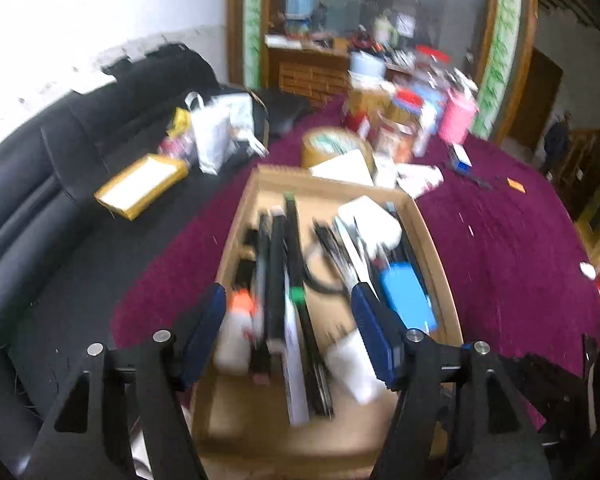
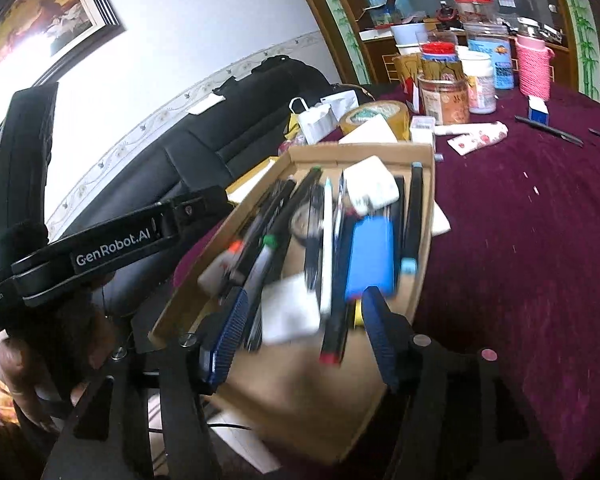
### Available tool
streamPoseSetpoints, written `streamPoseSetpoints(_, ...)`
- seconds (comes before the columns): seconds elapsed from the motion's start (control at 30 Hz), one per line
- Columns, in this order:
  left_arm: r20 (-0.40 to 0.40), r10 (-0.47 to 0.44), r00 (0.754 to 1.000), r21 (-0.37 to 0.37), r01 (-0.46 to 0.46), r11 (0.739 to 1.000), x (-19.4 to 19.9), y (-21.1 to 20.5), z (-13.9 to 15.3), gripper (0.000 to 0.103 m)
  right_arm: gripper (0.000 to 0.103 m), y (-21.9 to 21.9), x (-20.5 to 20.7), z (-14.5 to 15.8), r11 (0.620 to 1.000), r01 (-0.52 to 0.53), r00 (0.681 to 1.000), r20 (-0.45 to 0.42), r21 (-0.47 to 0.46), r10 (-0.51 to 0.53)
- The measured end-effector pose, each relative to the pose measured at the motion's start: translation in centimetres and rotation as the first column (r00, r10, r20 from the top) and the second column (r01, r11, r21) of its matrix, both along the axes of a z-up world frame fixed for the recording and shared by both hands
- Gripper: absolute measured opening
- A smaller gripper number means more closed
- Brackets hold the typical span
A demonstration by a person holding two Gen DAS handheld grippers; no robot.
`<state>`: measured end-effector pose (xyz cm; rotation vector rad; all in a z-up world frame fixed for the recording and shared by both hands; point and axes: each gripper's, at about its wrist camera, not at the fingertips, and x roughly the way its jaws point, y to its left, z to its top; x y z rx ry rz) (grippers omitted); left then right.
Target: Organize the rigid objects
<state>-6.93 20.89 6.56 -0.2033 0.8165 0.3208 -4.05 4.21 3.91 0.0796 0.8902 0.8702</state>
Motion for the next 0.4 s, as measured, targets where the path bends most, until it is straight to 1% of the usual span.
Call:
streamPoseSetpoints(0.03, -0.006, -0.002, 1.000, 0.007, 0.002, 1.000, -0.3, -0.2, -0.1, 0.064, 0.054, -0.2, -0.4, -0.1, 1.000, 0.001, 1.000, -0.008, -0.007, -0.001)
streamPoseSetpoints(0.1, -0.017, -0.008, 1.000, 0.050, 0.008, 0.999, -0.8, -1.2, -0.3, 0.064, 0.054, -0.8, -0.9, -0.3, 1.000, 0.016, 1.000, -0.010, -0.014, -0.016)
streamPoseSetpoints(0.17, -0.011, -0.018, 1.000, 0.076, 0.019, 0.997, -1.1, -2.4, 0.0, 0.065, 0.054, -1.3, -1.0, -0.6, 0.999, 0.033, 0.999, -0.020, -0.018, -0.033)
streamPoseSetpoints(0.27, -0.016, -0.035, 0.999, 0.048, 0.036, 0.998, -1.4, -3.0, 0.1, 0.064, 0.054, -2.0, -1.0, -0.9, 0.999, 0.053, 0.998, -0.038, -0.013, -0.054)
streamPoseSetpoints(0.4, -0.004, -0.045, 0.999, 0.061, 0.046, 0.997, -1.5, -3.6, 0.3, 0.064, 0.054, -2.2, -1.0, -0.9, 0.998, 0.065, 0.997, -0.043, -0.016, -0.065)
